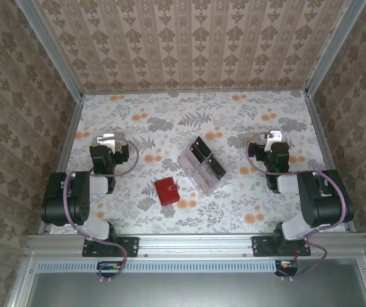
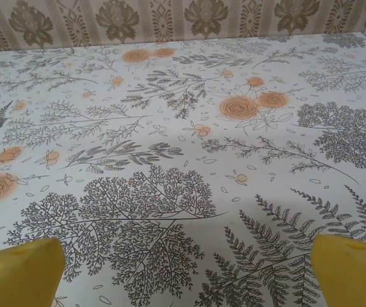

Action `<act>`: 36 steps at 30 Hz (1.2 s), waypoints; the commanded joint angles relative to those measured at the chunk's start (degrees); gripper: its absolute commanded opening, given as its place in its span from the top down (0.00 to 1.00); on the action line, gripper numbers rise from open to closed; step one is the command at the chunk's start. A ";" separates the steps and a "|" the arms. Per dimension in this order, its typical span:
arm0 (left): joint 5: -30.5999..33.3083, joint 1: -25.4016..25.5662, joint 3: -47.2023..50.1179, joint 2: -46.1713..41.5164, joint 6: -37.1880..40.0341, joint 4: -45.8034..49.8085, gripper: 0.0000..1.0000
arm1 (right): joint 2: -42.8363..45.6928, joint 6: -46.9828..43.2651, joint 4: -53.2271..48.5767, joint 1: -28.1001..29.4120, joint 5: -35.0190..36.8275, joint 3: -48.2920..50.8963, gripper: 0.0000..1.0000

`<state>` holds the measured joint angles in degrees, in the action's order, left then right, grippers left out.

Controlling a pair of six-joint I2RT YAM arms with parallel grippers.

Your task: Put the credit cards into the card holder

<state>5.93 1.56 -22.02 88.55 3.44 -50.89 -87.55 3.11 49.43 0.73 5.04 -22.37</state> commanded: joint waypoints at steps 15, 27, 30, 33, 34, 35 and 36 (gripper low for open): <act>-0.92 0.22 -0.59 0.00 -0.75 -0.08 0.00 | 0.00 -0.82 -0.72 -0.16 -1.22 -1.08 0.00; -1.45 -0.18 -0.74 -0.13 -1.05 0.27 0.00 | -0.04 -0.82 -0.90 -0.11 -1.27 -1.18 0.00; -1.46 -0.20 -0.83 -0.03 -1.13 0.28 0.00 | -0.08 -0.83 -1.00 -0.05 -1.35 -1.27 0.00; -1.52 -0.24 -0.92 0.00 -1.24 0.47 0.00 | -0.22 -0.78 -1.13 -0.11 -1.35 -1.43 0.00; -1.70 -0.33 -0.92 0.02 -1.33 0.53 0.00 | -0.24 -0.83 -1.18 -0.11 -1.36 -1.41 0.00; -1.69 -0.38 -0.92 0.01 -1.33 0.54 0.00 | -0.18 -0.75 -1.26 -0.16 -1.42 -1.45 0.00; -1.78 -0.46 -0.92 -0.01 -1.37 0.62 0.00 | -0.25 -0.74 -1.22 -0.20 -1.46 -1.41 0.00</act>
<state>5.41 1.48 -22.02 88.55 3.42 -50.54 -87.55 2.94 48.84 0.73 5.04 -22.46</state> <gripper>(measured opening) 0.997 0.999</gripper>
